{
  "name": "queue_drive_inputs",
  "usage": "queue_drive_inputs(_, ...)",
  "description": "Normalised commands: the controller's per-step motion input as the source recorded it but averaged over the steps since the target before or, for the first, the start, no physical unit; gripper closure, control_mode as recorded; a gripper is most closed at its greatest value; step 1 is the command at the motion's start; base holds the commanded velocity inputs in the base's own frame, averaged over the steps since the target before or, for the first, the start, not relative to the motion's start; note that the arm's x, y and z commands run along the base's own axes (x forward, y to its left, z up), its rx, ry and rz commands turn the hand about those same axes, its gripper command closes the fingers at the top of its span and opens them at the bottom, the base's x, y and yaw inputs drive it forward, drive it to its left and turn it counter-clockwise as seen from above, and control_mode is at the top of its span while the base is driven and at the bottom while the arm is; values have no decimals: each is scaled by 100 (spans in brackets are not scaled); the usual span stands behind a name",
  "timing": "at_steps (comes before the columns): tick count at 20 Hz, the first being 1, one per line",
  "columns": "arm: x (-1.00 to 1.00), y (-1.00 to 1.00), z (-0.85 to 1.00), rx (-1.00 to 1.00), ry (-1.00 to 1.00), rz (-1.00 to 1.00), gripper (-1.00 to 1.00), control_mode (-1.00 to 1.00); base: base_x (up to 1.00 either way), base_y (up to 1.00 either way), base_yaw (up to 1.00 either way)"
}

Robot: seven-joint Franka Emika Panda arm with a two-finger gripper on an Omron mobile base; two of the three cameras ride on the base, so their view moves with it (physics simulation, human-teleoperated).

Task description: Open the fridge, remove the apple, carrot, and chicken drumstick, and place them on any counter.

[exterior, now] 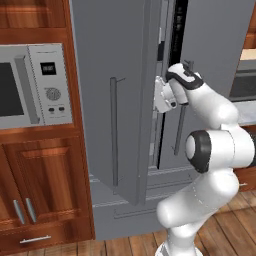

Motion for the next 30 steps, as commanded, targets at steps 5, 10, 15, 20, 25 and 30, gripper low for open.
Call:
queue_drive_inputs(5,-26,72,0,0,1,0,-100,-100,0,0,0)
queue_drive_inputs(10,-79,69,0,0,1,0,-100,-100,0,0,0)
queue_drive_inputs(15,-97,87,0,0,2,1,-100,-100,0,0,0)
queue_drive_inputs(20,-54,53,28,-2,-6,3,-100,-100,0,0,0)
queue_drive_inputs(25,-14,-97,40,-23,-10,-14,-100,-100,0,0,0)
queue_drive_inputs(30,0,-100,11,-37,0,-15,-100,-100,0,0,0)
